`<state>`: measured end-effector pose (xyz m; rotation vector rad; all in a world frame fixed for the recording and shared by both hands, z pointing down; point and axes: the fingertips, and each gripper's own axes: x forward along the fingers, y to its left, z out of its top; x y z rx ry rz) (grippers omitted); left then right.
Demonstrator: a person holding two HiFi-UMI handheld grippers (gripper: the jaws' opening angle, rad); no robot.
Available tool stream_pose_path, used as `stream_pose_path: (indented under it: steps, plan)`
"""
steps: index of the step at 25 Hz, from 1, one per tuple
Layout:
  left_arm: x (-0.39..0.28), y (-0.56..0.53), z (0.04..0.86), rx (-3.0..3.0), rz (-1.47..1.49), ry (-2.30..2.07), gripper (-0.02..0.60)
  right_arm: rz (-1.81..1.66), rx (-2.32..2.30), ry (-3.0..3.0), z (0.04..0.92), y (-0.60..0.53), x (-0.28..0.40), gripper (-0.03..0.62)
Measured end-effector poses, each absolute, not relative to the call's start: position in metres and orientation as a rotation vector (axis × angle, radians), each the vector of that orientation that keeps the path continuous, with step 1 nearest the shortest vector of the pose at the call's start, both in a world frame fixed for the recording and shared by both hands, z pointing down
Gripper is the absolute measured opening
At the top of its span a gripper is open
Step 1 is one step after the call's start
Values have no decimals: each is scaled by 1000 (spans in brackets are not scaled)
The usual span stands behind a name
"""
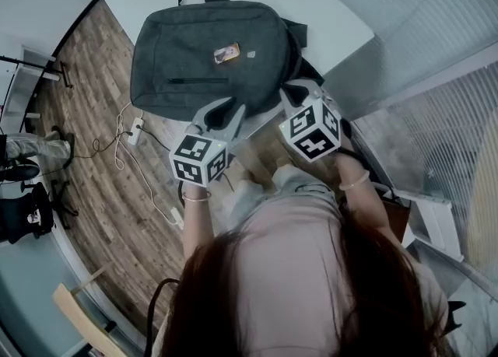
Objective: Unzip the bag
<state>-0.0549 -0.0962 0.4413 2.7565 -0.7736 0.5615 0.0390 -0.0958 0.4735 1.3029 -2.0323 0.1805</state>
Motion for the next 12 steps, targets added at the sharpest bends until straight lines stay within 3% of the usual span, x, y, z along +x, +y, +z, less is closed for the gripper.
stream_pose_path:
  steps: [12]
  plan:
    - [-11, -92, 439, 2813, 719, -764, 158, 197, 1229, -2122, 468, -88, 29, 11]
